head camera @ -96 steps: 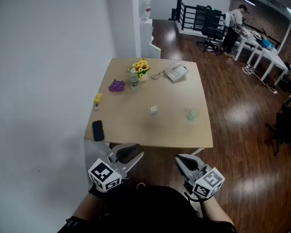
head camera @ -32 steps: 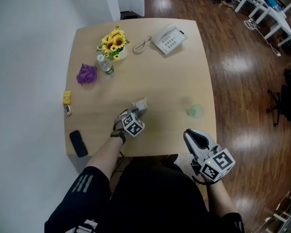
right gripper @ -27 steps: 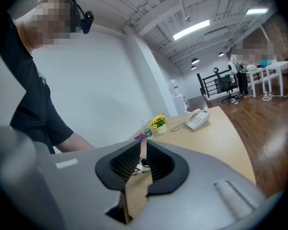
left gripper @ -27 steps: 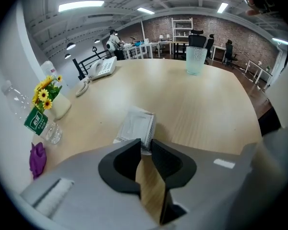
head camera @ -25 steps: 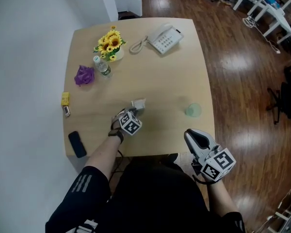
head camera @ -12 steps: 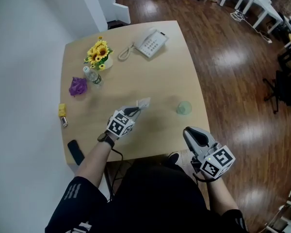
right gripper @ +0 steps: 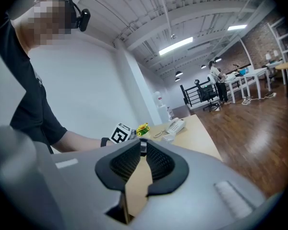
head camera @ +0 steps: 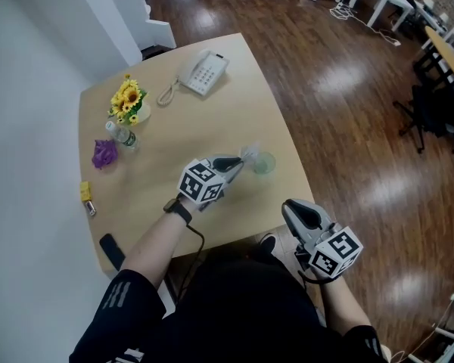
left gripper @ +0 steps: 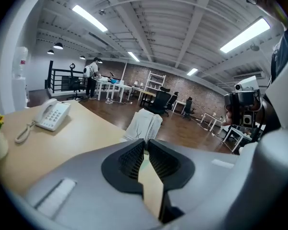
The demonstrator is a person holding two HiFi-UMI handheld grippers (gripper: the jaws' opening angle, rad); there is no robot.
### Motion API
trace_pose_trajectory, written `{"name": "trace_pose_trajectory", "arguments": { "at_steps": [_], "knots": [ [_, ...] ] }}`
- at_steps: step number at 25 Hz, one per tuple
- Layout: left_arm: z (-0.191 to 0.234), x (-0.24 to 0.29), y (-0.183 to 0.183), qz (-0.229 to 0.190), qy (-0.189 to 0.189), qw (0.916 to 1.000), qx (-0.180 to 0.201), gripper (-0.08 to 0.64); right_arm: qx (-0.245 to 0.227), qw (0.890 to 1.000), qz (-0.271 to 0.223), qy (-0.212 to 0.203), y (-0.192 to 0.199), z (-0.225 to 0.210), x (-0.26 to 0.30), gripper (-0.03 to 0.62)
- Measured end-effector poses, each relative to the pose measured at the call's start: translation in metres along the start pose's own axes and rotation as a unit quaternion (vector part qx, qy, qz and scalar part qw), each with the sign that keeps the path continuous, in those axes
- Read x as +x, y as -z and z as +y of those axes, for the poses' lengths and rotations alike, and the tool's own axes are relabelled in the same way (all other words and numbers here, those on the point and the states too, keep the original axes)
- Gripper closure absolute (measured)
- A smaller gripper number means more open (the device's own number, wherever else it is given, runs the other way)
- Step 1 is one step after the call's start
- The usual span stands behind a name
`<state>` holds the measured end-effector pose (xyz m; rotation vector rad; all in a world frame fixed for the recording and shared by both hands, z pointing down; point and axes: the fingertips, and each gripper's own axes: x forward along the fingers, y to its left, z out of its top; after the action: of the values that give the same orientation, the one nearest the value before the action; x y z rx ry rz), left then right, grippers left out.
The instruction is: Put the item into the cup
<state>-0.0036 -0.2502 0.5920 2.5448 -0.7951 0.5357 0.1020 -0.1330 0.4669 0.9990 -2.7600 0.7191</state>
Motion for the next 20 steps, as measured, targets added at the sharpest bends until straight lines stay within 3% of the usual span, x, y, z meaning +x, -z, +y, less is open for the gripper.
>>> {"name": "trace_pose_trajectory", "arguments": {
  "at_steps": [6, 13, 20],
  "knots": [
    [-0.019, 0.053, 0.007, 0.025, 0.038, 0.9983, -0.036, 0.532, 0.012, 0.999, -0.011, 0.029, 0.007, -0.014, -0.027, 0.546],
    [-0.016, 0.091, 0.035, 0.073, 0.047, 0.9934, -0.075, 0.532, 0.023, 0.999, -0.014, 0.046, 0.014, -0.025, -0.042, 0.546],
    [-0.008, 0.105, 0.05, 0.091, 0.037, 0.9906, -0.095, 0.526, 0.024, 0.999, -0.015, 0.046, 0.014, -0.031, -0.043, 0.546]
  ]
}}
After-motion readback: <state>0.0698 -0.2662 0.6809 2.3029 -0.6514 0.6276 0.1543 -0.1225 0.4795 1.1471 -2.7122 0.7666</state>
